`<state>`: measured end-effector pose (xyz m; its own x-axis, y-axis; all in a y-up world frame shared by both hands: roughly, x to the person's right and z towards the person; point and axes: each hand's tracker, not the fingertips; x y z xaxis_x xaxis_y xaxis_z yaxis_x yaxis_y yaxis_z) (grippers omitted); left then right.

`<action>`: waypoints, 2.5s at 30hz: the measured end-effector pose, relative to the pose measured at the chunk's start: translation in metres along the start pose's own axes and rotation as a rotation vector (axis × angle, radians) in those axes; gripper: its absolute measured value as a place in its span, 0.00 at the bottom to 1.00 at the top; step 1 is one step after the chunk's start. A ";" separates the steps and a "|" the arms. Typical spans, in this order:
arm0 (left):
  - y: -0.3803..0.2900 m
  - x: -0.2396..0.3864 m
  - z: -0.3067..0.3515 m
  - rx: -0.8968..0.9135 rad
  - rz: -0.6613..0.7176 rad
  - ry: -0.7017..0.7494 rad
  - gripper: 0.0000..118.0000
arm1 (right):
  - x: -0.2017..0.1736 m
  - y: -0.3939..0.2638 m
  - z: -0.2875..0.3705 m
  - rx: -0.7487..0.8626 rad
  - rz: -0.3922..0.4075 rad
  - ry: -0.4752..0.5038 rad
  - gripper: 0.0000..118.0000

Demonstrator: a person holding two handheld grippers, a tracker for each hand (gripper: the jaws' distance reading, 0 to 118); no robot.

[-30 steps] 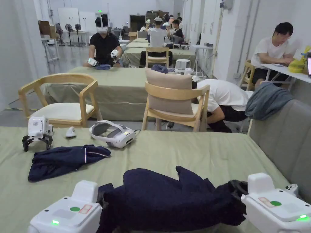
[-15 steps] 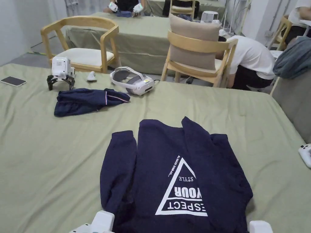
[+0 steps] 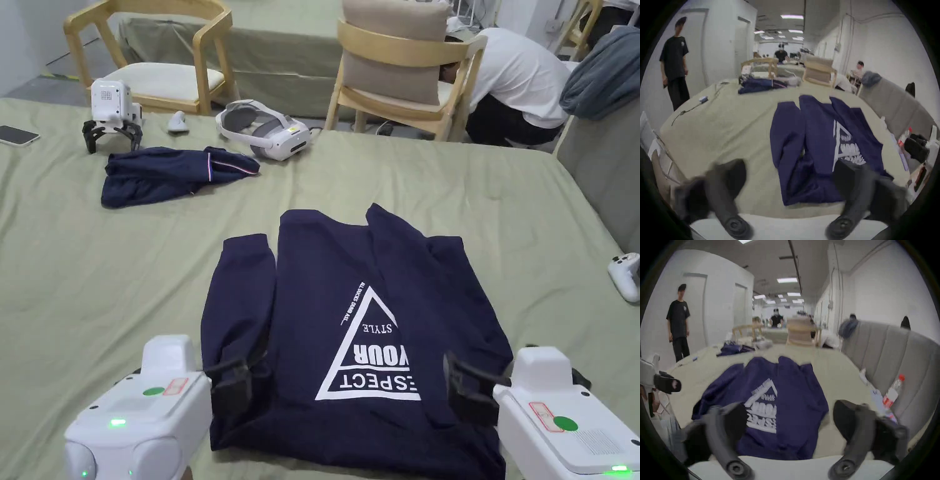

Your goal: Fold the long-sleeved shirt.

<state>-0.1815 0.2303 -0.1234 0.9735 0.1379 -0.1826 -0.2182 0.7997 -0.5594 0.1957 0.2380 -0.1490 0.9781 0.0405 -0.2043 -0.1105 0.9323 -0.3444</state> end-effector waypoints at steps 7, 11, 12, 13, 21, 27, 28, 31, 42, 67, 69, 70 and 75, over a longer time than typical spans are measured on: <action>0.005 -0.001 -0.012 -0.037 0.034 -0.043 0.03 | -0.035 0.004 -0.005 0.016 0.043 0.042 0.00; -0.001 -0.013 -0.040 -0.167 0.133 -0.031 0.81 | -0.044 -0.003 -0.008 0.000 0.031 0.061 0.00; -0.005 -0.017 -0.052 -0.217 0.150 -0.030 0.94 | -0.046 -0.004 -0.009 -0.003 0.029 0.062 0.00; -0.013 -0.022 -0.060 -0.281 0.177 -0.034 0.89 | -0.049 -0.005 -0.010 -0.009 0.030 0.064 0.00; -0.042 -0.037 -0.115 -0.340 0.221 0.053 0.33 | -0.049 -0.012 -0.015 -0.048 0.000 0.096 0.00; -0.049 -0.029 -0.109 -0.275 0.126 0.021 0.31 | -0.042 -0.020 -0.032 -0.081 -0.003 0.104 0.00; -0.050 -0.027 -0.108 -0.270 0.100 0.023 0.35 | -0.042 -0.021 -0.035 -0.085 -0.006 0.101 0.00; -0.053 -0.030 -0.113 -0.302 0.082 -0.018 0.18 | -0.045 -0.021 -0.050 -0.108 -0.028 0.104 0.00; -0.058 -0.036 -0.121 -0.290 0.097 -0.017 0.03 | -0.093 0.071 -0.223 -0.188 -0.012 0.251 0.76; -0.059 -0.049 -0.118 -0.287 0.236 -0.078 0.03 | -0.153 0.147 -0.450 -0.334 -0.002 0.329 0.03; -0.055 -0.050 -0.104 -0.250 0.222 -0.066 0.03 | -0.132 0.175 -0.406 -0.245 0.009 0.327 0.03; -0.050 -0.051 -0.094 -0.219 0.229 -0.065 0.03 | -0.119 0.188 -0.378 -0.191 0.015 0.324 0.03; -0.016 -0.052 -0.046 -0.068 0.257 -0.113 0.03 | -0.057 0.238 -0.252 -0.022 -0.008 0.306 0.03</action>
<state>-0.2315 0.1833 -0.1417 0.8864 0.3980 -0.2365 -0.4591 0.6895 -0.5602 0.0690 0.3674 -0.4500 0.8807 -0.0798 -0.4668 -0.1105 0.9239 -0.3663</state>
